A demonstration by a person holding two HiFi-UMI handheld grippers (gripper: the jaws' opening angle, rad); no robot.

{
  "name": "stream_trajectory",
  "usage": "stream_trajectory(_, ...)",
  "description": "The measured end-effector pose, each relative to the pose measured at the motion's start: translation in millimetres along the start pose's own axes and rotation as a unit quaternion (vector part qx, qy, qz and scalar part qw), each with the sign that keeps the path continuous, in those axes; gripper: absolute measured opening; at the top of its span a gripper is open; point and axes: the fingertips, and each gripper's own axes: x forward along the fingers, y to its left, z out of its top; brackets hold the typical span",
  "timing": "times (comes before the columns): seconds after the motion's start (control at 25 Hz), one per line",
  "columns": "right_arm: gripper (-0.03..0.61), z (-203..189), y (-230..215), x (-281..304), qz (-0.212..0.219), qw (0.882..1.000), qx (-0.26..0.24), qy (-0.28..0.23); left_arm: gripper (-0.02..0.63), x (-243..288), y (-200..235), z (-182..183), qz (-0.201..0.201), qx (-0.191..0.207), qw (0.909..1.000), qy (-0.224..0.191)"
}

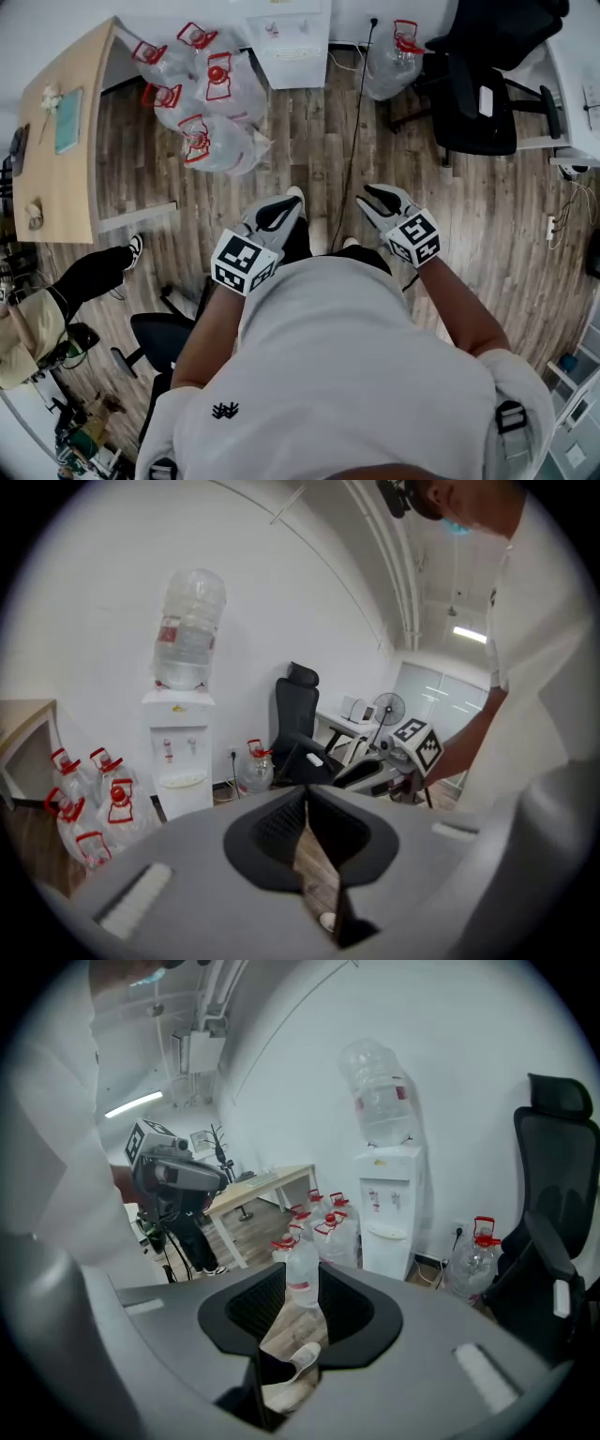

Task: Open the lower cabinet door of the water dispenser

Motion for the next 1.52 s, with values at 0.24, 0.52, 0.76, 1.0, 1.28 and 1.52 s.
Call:
stream_trajectory(0.24, 0.084, 33.5, -47.1, 64.9, -0.055, 0.998, 0.01, 0.006, 0.057, 22.1, 74.5, 8.0, -0.063, 0.028, 0.9972, 0.029)
stream_trajectory(0.52, 0.095, 29.0, -131.8, 136.9, -0.05, 0.998, 0.016, 0.044, 0.057, 67.7, 118.8, 21.5, -0.079, 0.023, 0.9951, 0.055)
stream_trajectory(0.76, 0.103, 3.6, -245.5, 226.1, -0.031, 0.997, 0.015, 0.072, 0.057, 131.6, 147.2, 32.0, -0.071, 0.008, 0.9932, 0.092)
stream_trajectory(1.0, 0.112, -31.2, -369.4, 326.3, -0.02, 0.994, -0.004, 0.108, 0.057, 225.2, 177.0, 37.8, -0.068, 0.009, 0.9911, 0.114)
stream_trajectory(1.28, 0.132, -61.5, -469.6, 428.5, -0.025, 0.99, -0.026, 0.135, 0.057, 319.1, 201.1, 22.5, -0.088, 0.0, 0.9876, 0.13)
stream_trajectory(1.52, 0.149, -98.1, -513.8, 495.7, -0.013, 0.986, -0.061, 0.153, 0.057, 354.1, 212.2, -1.7, -0.082, -0.043, 0.983, 0.158)
